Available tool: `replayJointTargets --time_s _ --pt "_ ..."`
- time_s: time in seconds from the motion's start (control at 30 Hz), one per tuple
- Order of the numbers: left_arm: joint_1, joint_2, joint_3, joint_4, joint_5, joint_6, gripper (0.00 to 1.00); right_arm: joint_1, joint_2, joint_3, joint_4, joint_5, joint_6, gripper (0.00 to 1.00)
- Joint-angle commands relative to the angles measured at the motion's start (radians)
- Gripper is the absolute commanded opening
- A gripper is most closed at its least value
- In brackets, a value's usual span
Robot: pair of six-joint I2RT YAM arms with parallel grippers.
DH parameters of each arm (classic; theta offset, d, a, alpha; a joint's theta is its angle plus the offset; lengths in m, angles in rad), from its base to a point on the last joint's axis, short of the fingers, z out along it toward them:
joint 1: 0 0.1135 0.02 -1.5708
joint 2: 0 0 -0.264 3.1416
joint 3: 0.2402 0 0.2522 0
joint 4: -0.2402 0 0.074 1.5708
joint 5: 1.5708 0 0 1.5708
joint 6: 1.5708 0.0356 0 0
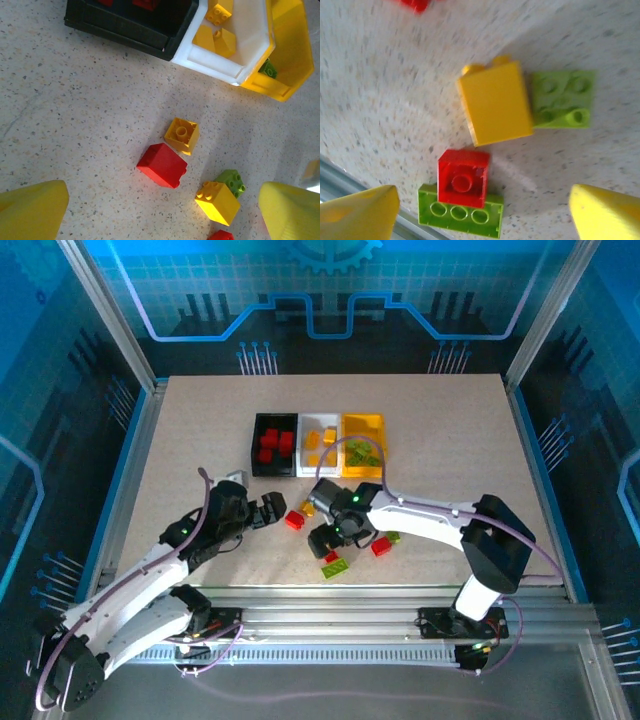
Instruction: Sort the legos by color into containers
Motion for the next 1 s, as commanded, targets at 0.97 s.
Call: replayJointTargets --time_s 0.97 --pt "0.059 0.027 -0.011 -0.007 0.073 0.025 0.99 0.107 0.119 -0.042 -0.071 0.105 0.049 0.71"
